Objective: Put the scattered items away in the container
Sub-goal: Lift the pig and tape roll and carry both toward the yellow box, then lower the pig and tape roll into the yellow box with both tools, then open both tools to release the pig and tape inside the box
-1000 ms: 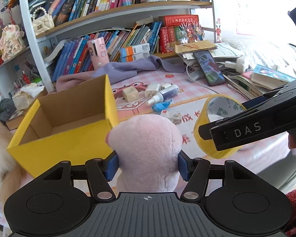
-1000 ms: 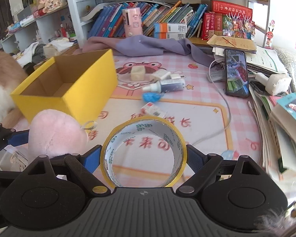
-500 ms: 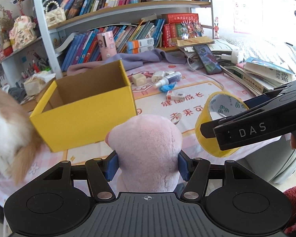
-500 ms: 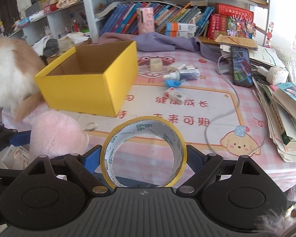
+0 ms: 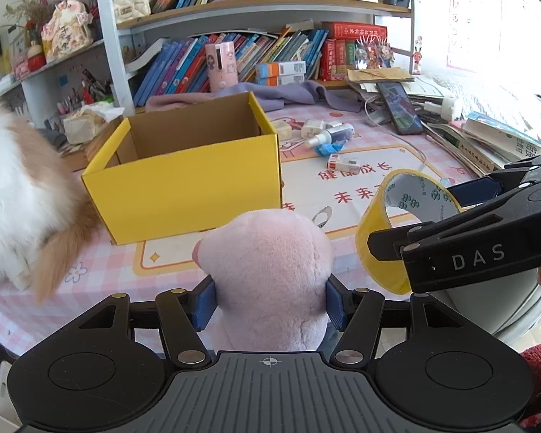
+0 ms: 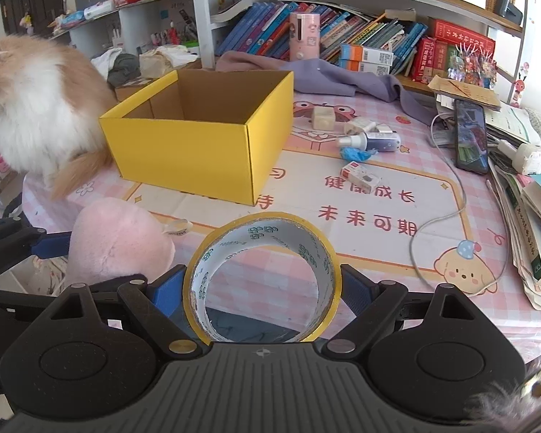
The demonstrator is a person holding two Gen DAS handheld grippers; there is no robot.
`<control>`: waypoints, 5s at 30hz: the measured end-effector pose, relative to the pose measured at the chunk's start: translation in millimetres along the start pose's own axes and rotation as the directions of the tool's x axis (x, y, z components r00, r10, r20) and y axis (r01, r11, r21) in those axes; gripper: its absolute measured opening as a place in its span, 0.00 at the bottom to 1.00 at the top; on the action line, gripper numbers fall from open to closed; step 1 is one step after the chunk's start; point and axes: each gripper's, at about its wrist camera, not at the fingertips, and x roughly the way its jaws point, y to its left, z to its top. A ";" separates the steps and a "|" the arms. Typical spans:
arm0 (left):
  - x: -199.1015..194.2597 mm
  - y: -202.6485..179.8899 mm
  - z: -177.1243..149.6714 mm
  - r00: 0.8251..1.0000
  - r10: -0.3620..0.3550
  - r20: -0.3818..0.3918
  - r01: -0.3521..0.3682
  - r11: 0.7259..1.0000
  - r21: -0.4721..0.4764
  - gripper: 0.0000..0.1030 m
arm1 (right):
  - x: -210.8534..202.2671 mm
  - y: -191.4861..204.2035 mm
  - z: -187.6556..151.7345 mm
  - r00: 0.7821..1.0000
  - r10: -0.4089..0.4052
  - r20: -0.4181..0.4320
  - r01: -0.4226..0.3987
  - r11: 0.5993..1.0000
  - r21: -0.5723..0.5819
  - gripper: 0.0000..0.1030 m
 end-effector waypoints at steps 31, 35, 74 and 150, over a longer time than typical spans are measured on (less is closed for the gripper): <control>-4.0 30.4 -11.3 0.999 0.030 -0.029 -0.031 0.999 -0.039 0.58 | 13.9 33.7 4.6 0.997 0.066 -0.029 -0.067 0.997 -0.044 0.85; -5.6 38.6 -14.1 0.998 0.046 -0.037 -0.047 0.997 -0.052 0.58 | 16.0 40.8 5.4 0.996 0.078 -0.032 -0.079 0.995 -0.053 0.85; -7.4 98.3 51.4 0.973 0.204 0.108 -0.193 0.975 -0.108 0.58 | 39.5 61.0 92.6 0.969 0.155 0.190 -0.102 0.959 -0.262 0.85; 129.1 125.3 198.2 0.977 0.207 0.040 -0.209 0.977 0.050 0.90 | 157.0 36.2 225.5 0.967 0.253 0.018 -0.179 0.732 -0.658 0.95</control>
